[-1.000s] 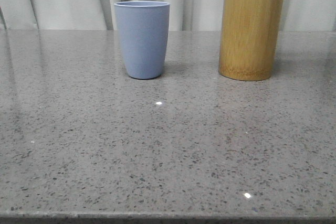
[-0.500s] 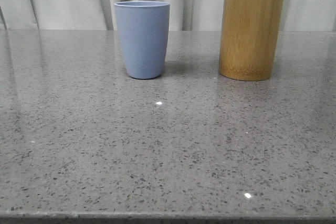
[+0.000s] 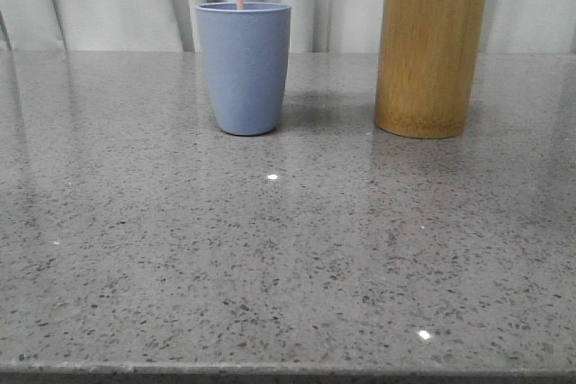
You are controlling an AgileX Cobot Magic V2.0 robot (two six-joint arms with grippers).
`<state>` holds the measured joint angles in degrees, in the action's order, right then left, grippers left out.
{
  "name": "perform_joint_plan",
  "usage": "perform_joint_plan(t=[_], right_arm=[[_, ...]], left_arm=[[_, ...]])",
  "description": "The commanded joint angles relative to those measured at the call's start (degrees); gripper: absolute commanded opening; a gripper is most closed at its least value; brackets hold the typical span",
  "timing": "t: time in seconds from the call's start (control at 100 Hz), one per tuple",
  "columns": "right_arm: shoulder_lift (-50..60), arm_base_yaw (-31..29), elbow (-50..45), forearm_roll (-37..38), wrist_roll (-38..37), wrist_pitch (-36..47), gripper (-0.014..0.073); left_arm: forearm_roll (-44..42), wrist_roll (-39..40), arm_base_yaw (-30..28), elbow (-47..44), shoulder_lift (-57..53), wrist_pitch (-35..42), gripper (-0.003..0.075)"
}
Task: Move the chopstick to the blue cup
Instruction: 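Move the pink stick over the blue cup and lower it inside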
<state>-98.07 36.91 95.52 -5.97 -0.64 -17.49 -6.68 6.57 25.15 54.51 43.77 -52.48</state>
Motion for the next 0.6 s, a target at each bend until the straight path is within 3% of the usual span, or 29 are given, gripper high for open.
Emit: perform_joint_plan(t=[0.0, 0.21, 0.47, 0.59], right_arm=[[1.49, -0.05, 1.75, -0.24, 0.64, 4.23, -0.0064], [-0.17, -0.05, 1.75, -0.24, 0.64, 2.67, -0.0024], [-0.03, -0.23, 1.75, -0.19, 0.64, 1.37, 0.0264], [0.28, -0.29, 1.75, -0.19, 0.64, 1.48, 0.0311]], left_arm=[[-0.51, 0.75, 0.24, 1.48, -0.14, 3.36, 0.0336], [-0.51, 0.75, 0.24, 1.48, -0.14, 3.36, 0.0336], [-0.51, 0.75, 0.24, 1.48, -0.14, 3.36, 0.0336], [-0.51, 0.75, 0.24, 1.48, -0.14, 3.36, 0.0336]])
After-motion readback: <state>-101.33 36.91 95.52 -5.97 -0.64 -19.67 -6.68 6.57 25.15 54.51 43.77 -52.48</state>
